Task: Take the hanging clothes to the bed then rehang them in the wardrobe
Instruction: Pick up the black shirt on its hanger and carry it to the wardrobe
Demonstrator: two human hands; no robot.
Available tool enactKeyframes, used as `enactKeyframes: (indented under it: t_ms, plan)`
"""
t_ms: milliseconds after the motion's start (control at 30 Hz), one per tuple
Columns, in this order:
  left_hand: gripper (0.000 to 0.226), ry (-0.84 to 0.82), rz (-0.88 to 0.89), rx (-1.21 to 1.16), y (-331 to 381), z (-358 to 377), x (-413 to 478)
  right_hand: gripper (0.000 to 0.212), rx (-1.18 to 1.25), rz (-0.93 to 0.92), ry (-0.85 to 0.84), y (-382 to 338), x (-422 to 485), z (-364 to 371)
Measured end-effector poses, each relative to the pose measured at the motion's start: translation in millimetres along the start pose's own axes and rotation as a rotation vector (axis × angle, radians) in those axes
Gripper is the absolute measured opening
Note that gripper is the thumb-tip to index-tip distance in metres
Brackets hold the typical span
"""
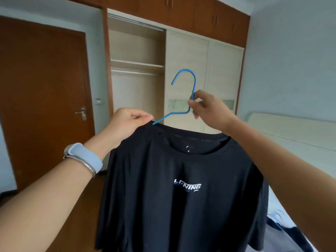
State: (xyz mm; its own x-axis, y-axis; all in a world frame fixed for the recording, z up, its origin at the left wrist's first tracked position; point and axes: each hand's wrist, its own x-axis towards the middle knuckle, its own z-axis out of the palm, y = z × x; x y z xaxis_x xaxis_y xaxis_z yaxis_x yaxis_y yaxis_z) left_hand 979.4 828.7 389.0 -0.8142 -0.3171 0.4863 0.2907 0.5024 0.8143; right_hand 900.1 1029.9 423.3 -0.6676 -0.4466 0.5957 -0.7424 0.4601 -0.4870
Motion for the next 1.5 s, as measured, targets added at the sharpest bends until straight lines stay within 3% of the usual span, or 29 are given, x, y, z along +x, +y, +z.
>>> enactKeyframes:
  t_ms: [100,167,233,333,433,567,767,933,1167,1333,1500]
  plan:
    - [0.007,0.159,0.106,0.079,-21.7,-33.8,12.9,0.019,0.025,-0.018,-0.041,-12.7,30.4,46.3]
    - [0.010,0.170,0.158,0.130,-38.2,-52.8,16.8,0.025,0.063,-0.020,-0.059,-18.3,48.8,73.9]
    - [0.010,0.162,0.165,0.240,-56.3,-69.5,22.1,0.025,0.122,-0.024,-0.057,-21.0,67.2,99.2]
    - [0.017,0.293,0.152,0.439,-84.4,-93.2,40.2,0.017,0.233,-0.043,-0.093,-19.4,97.1,137.9]
    - [0.025,0.224,0.153,0.627,-108.8,-104.0,73.5,0.028,0.322,-0.077,-0.170,-18.6,131.9,178.9]
    - [0.021,0.011,0.161,0.607,-140.9,-96.3,134.2,0.020,0.396,-0.175,-0.275,-16.8,186.3,230.8]
    - [0.024,0.077,0.125,0.624,-193.6,-128.4,222.8,0.021,0.474,-0.179,-0.391,34.0,281.6,272.5]
    - [0.028,0.198,0.014,0.629,-246.6,-175.4,289.7,0.051,0.196,-0.056,-0.609,84.7,348.7,336.0]
    - [0.025,0.158,0.008,0.635,-348.2,-241.2,373.9,0.021,0.399,0.017,-0.458,93.5,427.9,450.8]
    - [0.029,0.055,0.051,0.595,-417.0,-286.5,446.8,0.011,0.333,0.043,-0.253,88.7,488.8,531.5]
    - [0.036,-0.088,0.024,0.455,-469.2,-318.6,523.5,0.019,0.402,0.122,-0.080,100.4,538.0,593.4]
